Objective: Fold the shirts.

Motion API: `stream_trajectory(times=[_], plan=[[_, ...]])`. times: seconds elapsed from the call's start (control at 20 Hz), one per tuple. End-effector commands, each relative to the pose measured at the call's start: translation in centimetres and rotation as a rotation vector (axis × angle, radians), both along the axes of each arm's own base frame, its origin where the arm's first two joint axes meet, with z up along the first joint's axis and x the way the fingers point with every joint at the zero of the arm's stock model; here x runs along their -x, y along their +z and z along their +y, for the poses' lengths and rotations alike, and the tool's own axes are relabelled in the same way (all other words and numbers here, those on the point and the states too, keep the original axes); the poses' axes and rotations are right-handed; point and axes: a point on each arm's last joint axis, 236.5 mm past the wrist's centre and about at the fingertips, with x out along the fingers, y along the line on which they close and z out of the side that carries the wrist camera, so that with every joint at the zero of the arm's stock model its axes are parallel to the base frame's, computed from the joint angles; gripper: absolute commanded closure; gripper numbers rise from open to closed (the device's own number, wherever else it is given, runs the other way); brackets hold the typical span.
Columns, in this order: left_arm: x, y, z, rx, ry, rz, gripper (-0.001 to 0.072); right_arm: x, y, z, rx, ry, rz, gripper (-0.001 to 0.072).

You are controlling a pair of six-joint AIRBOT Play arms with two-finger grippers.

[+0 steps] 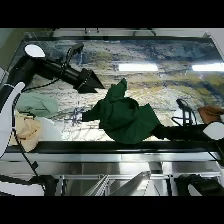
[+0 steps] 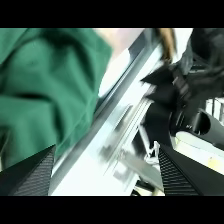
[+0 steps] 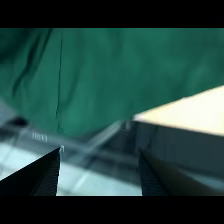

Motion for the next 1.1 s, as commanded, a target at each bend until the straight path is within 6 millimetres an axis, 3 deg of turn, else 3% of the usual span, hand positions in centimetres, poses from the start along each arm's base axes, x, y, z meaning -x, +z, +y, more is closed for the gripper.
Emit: stream_trajectory(times=[0.0,0.15,0.3,0.45,0.5,0.55,0.8,0.85,0.9,0.95,1.0,1.05], plan=[[1.7,-3.8,4.1,-0.048,0.058,0.186,-0.0013,-6.3,1.5,-4.5,0.057,-0.096,-0.133,0.0190],[4.6,-7.8,4.6,-0.061,0.090,0.338,-0.0013,-9.6,-0.7,-8.4,0.065,-0.098,-0.018,0.0190],[6.9,-12.0,3.5,-0.088,0.105,0.372,-0.0013,-10.6,-4.6,-9.3,0.015,-0.042,0.140,0.0196],[7.0,-15.0,2.3,-0.128,0.165,0.344,-0.0013,-10.8,-7.5,-6.7,-0.103,0.047,0.198,0.0200],[6.9,-15.7,1.8,-0.143,0.176,0.329,-0.0013,-10.9,-8.1,-5.6,-0.141,0.063,0.202,0.0241],[6.8,-16.1,1.4,-0.157,0.183,0.309,0.0002,-10.9,-8.6,-4.6,-0.173,0.081,0.206,0.0284],[6.1,-16.9,-2.4,-0.177,0.112,0.239,0.0005,-10.1,-9.9,0.0,-0.227,0.179,0.227,0.0284],[5.9,-17.0,-3.4,-0.176,0.090,0.229,0.0046,-10.1,-9.7,0.8,-0.237,0.197,0.218,0.0286],[5.5,-17.0,-4.2,-0.174,0.072,0.214,0.0272,-10.3,-9.3,1.8,-0.259,0.213,0.200,0.0416],[5.2,-16.6,-5.0,-0.165,0.046,0.200,0.0556,-10.5,-8.6,2.6,-0.291,0.238,0.171,0.0664],[4.9,-15.8,-5.7,-0.151,0.017,0.187,0.0702,-10.8,-7.5,3.4,-0.339,0.251,0.144,0.0689],[4.7,-14.4,-6.1,-0.130,-0.019,0.172,0.0697,-11.4,-5.8,4.2,-0.403,0.255,0.113,0.0689]])
